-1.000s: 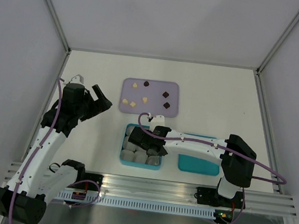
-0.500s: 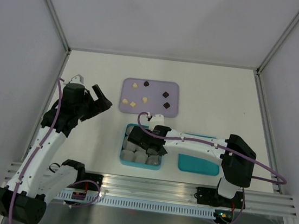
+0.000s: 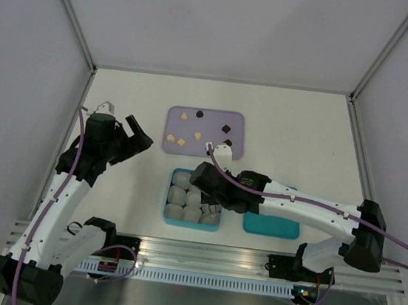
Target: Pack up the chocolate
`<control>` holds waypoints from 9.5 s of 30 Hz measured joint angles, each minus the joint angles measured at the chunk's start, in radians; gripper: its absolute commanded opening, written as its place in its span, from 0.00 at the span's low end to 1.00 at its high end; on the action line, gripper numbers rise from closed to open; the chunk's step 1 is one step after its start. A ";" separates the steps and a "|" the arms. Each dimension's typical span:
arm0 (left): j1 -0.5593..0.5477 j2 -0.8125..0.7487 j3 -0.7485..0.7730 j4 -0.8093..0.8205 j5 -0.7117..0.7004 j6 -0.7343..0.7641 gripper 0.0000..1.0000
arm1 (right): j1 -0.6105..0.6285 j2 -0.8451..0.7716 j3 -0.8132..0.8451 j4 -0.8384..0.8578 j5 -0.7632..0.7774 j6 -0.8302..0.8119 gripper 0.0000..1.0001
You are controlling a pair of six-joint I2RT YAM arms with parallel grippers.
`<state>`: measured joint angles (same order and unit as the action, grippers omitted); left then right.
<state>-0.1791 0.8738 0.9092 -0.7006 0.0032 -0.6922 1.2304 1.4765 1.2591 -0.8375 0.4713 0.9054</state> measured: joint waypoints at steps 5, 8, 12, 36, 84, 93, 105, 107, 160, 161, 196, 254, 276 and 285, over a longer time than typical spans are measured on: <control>0.000 -0.003 0.000 0.000 -0.001 0.000 1.00 | -0.065 -0.008 0.011 0.068 -0.064 -0.105 0.43; 0.000 -0.003 0.000 0.000 -0.001 0.000 1.00 | -0.142 0.029 0.040 0.098 -0.125 -0.179 0.43; 0.000 -0.002 0.000 0.000 -0.001 0.000 1.00 | -0.243 0.132 0.119 0.131 -0.182 -0.286 0.43; -0.008 0.129 0.000 0.023 0.002 0.000 1.00 | -0.468 0.675 0.589 0.091 -0.330 -0.570 0.45; -0.008 0.146 0.000 0.024 0.006 0.000 1.00 | -0.487 0.634 0.548 0.090 -0.364 -0.571 0.09; -0.008 0.146 0.000 0.024 0.006 0.000 1.00 | -0.481 0.563 0.504 0.107 -0.357 -0.568 0.07; -0.008 0.146 0.000 0.024 0.030 0.000 1.00 | -0.307 0.260 0.255 0.131 -0.251 -0.498 0.08; -0.008 0.146 0.000 0.024 0.034 0.000 1.00 | -0.263 0.211 0.224 0.135 -0.242 -0.480 0.08; -0.008 0.085 -0.013 0.027 0.111 0.001 1.00 | -0.058 0.156 -0.020 0.097 -0.132 -0.213 0.10; -0.008 0.084 -0.013 0.027 0.111 0.001 1.00 | -0.058 0.160 -0.018 0.098 -0.132 -0.213 0.10; -0.008 0.080 -0.016 0.027 0.105 0.001 1.00 | -0.069 0.207 -0.013 0.120 -0.123 -0.201 0.10; -0.008 0.064 -0.016 0.027 0.100 0.001 1.00 | -0.075 0.206 -0.041 0.116 -0.124 -0.165 0.34; -0.008 0.064 -0.016 0.027 0.100 0.001 1.00 | -0.075 0.206 -0.032 0.115 -0.122 -0.165 0.40; -0.008 0.064 -0.016 0.027 0.100 0.001 1.00 | -0.075 0.206 -0.032 0.115 -0.122 -0.159 0.43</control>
<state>-0.1875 0.9375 0.8928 -0.6735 0.1032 -0.6910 1.1553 1.6825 1.2274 -0.7227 0.3496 0.7464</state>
